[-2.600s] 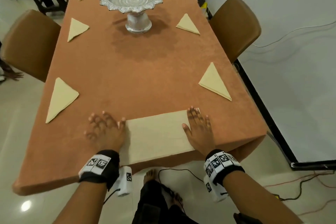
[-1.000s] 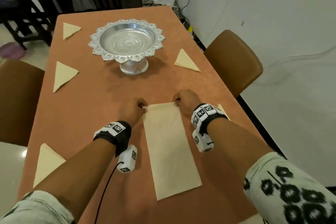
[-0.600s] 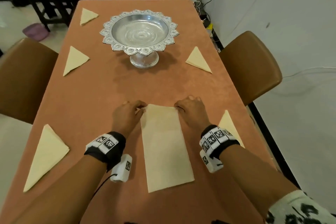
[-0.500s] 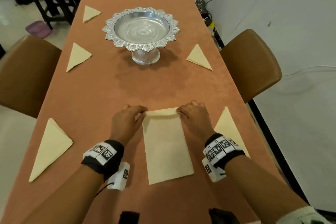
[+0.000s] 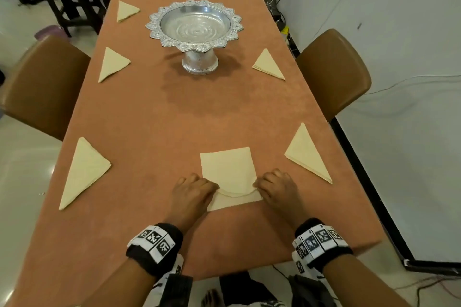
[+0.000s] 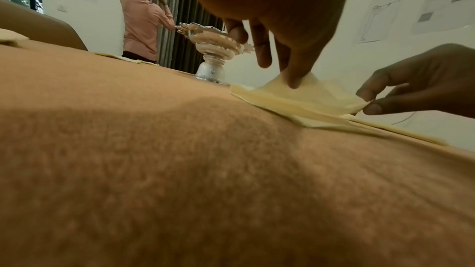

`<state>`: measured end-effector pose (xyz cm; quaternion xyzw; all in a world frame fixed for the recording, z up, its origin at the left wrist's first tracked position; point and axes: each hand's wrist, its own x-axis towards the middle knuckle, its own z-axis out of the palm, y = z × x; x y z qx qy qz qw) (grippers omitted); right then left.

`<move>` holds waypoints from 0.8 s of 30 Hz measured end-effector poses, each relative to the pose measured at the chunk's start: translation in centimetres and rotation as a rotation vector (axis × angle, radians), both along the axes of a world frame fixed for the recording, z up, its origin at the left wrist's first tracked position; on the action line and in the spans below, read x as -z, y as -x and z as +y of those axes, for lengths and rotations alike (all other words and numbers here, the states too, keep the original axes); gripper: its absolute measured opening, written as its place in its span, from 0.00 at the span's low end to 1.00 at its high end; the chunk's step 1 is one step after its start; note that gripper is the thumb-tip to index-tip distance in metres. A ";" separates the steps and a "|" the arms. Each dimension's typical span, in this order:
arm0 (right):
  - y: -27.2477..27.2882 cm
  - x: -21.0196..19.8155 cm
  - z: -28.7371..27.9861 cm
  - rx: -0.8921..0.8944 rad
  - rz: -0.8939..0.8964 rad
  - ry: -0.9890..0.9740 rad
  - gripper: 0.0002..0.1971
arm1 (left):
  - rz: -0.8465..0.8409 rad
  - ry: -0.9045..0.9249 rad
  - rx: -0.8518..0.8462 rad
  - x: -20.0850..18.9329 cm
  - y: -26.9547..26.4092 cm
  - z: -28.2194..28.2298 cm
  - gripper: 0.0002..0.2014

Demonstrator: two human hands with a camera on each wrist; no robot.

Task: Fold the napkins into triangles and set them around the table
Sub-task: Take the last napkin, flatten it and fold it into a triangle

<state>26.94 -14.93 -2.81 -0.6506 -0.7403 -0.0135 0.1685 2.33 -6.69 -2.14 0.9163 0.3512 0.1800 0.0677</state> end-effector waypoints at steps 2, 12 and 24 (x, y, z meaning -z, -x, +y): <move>0.1 -0.3 -0.2 0.005 0.012 0.034 0.05 | 0.042 -0.009 0.002 -0.4 0.1 -0.3 0.05; 0.3 -2.0 -0.1 0.002 -0.067 0.453 0.13 | 0.396 0.103 -0.043 -0.9 0.0 -1.2 0.08; -0.3 -1.4 -0.5 -0.272 -0.475 0.299 0.13 | 0.612 -0.043 0.170 -0.9 0.1 -0.1 0.16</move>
